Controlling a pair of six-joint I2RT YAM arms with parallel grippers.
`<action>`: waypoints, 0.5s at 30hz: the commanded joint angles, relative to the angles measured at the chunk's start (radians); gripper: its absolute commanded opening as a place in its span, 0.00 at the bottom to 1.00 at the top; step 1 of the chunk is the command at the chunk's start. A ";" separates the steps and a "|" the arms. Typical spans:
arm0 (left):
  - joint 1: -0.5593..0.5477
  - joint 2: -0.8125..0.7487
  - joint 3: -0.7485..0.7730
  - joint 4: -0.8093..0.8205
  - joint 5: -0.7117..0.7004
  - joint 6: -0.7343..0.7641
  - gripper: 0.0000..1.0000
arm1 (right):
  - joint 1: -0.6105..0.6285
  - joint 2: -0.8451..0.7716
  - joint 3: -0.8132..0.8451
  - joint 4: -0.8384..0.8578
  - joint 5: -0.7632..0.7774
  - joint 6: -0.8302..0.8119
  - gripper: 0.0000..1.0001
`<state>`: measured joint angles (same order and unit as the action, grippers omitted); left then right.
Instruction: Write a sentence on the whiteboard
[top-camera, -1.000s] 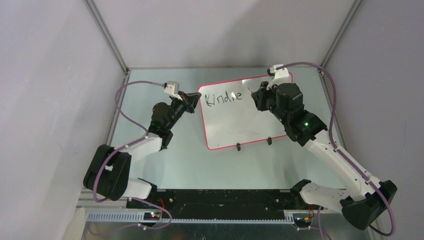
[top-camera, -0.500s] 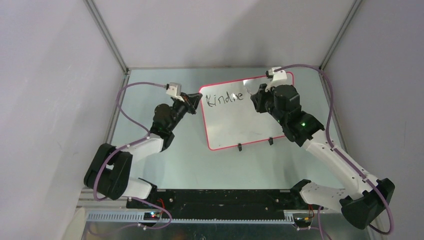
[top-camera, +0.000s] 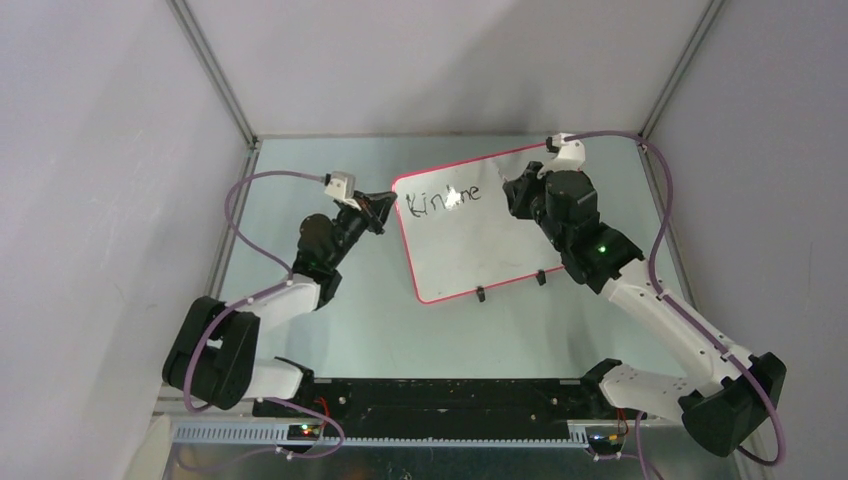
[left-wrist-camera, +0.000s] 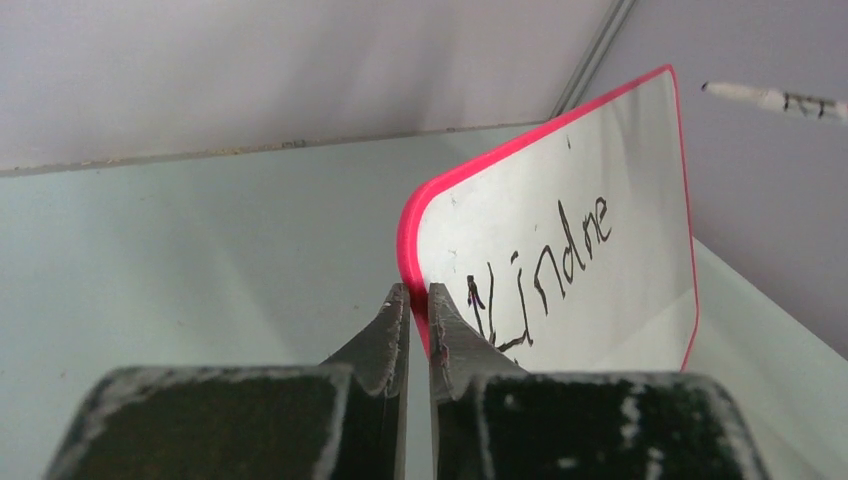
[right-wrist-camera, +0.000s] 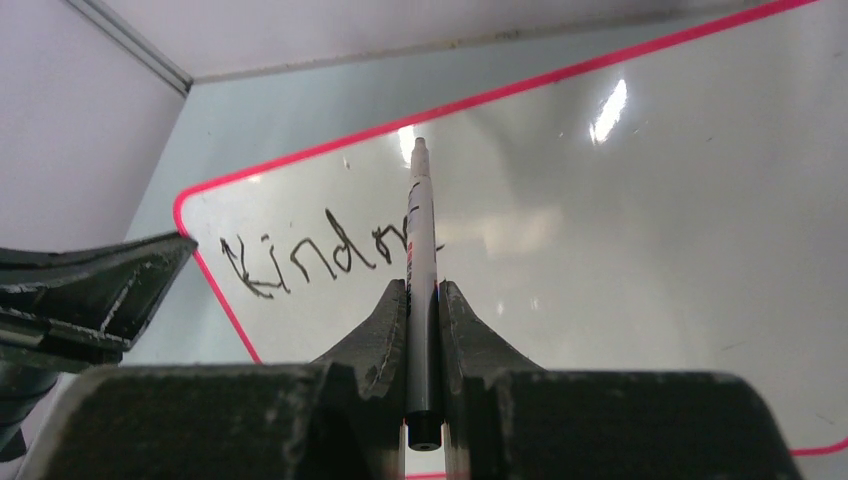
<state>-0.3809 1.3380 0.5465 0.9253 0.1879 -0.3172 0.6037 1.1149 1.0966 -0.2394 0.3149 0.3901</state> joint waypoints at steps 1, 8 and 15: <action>0.061 -0.050 -0.025 0.069 0.031 -0.006 0.00 | -0.010 0.009 0.006 0.127 -0.048 -0.063 0.00; 0.068 0.026 -0.038 0.167 0.068 -0.039 0.00 | -0.005 0.058 0.000 0.165 -0.035 -0.107 0.00; 0.065 0.050 -0.015 0.158 0.081 -0.037 0.16 | -0.013 0.031 -0.047 0.186 0.042 -0.143 0.00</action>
<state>-0.3218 1.3872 0.5159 1.0306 0.2642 -0.3664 0.5991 1.1763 1.0691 -0.1184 0.2996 0.2890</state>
